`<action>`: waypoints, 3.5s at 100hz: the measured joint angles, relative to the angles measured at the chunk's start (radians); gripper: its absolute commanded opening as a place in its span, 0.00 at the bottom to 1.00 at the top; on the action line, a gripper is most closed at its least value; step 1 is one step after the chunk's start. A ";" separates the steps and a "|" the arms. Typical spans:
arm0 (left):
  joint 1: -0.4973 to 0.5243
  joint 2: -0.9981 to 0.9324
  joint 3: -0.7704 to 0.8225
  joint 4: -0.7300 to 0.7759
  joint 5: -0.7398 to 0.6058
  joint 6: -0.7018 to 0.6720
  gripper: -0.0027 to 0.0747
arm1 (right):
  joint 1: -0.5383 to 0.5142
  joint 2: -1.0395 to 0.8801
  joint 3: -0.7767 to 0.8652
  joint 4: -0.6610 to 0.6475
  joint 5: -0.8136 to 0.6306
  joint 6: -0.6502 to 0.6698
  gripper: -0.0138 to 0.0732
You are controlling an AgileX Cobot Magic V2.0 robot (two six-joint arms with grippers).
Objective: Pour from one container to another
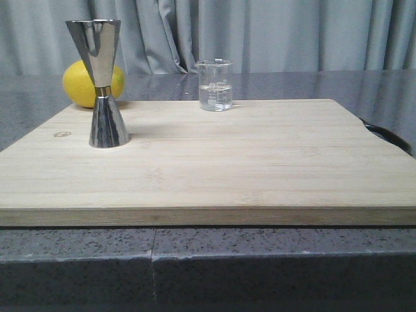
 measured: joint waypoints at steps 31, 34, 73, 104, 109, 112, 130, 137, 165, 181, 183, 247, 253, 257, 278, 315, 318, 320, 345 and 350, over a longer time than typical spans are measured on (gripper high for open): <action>0.000 0.000 0.000 0.000 -0.011 0.000 0.01 | 0.000 0.000 0.000 0.000 0.000 0.000 0.07; 0.000 0.000 0.000 0.000 -0.017 0.000 0.01 | 0.000 0.000 0.000 0.000 0.000 0.000 0.07; 0.000 0.000 0.000 -0.194 -0.223 0.000 0.01 | 0.000 0.000 0.000 0.052 -0.084 0.064 0.07; 0.000 0.000 -0.079 -0.389 -0.139 -0.024 0.01 | 0.000 0.019 -0.146 0.067 0.063 0.115 0.07; 0.000 0.005 -0.123 -0.410 -0.098 -0.025 0.01 | 0.000 0.051 -0.201 0.067 0.107 0.115 0.07; 0.000 0.017 -0.156 -0.420 -0.077 -0.025 0.01 | 0.000 0.073 -0.228 0.067 0.138 0.116 0.07; 0.000 0.166 -0.323 -0.430 0.084 0.010 0.01 | 0.000 0.266 -0.402 0.067 0.272 0.118 0.07; 0.000 0.249 -0.389 -0.437 0.153 0.036 0.01 | 0.000 0.345 -0.466 0.067 0.308 0.118 0.07; 0.000 0.567 -0.562 -0.534 0.280 0.201 0.01 | 0.000 0.621 -0.611 0.067 0.341 0.118 0.07; 0.000 0.699 -0.599 -0.648 0.290 0.353 0.01 | 0.000 0.730 -0.616 0.067 0.343 0.088 0.09; 0.000 0.714 -0.605 -0.670 0.292 0.382 0.01 | 0.000 0.741 -0.616 0.067 0.343 0.084 0.10; -0.126 1.036 -0.635 -1.310 0.325 1.148 0.72 | 0.029 0.860 -0.616 0.067 0.198 0.077 0.54; -0.135 1.062 -0.635 -1.315 0.325 1.152 0.72 | 0.040 0.869 -0.616 0.067 0.190 0.077 0.54; -0.141 1.080 -0.635 -1.321 0.327 1.152 0.71 | 0.048 0.873 -0.617 0.067 0.181 0.077 0.54; -0.177 1.166 -0.635 -1.442 0.340 1.230 0.71 | 0.093 0.911 -0.617 0.068 0.101 0.077 0.54; -0.220 1.305 -0.635 -1.724 0.404 1.666 0.71 | 0.139 1.017 -0.617 0.068 0.044 0.076 0.54; -0.220 1.316 -0.635 -1.738 0.415 1.697 0.71 | 0.139 1.026 -0.617 0.068 0.044 0.076 0.54; -0.220 1.325 -0.635 -1.745 0.419 1.715 0.71 | 0.139 1.030 -0.617 0.068 0.044 0.076 0.54; -0.220 1.428 -0.637 -1.769 0.505 1.844 0.67 | 0.139 1.049 -0.617 0.068 0.005 0.076 0.54; -0.220 1.443 -0.637 -1.769 0.522 1.874 0.63 | 0.139 1.049 -0.617 0.068 -0.003 0.076 0.54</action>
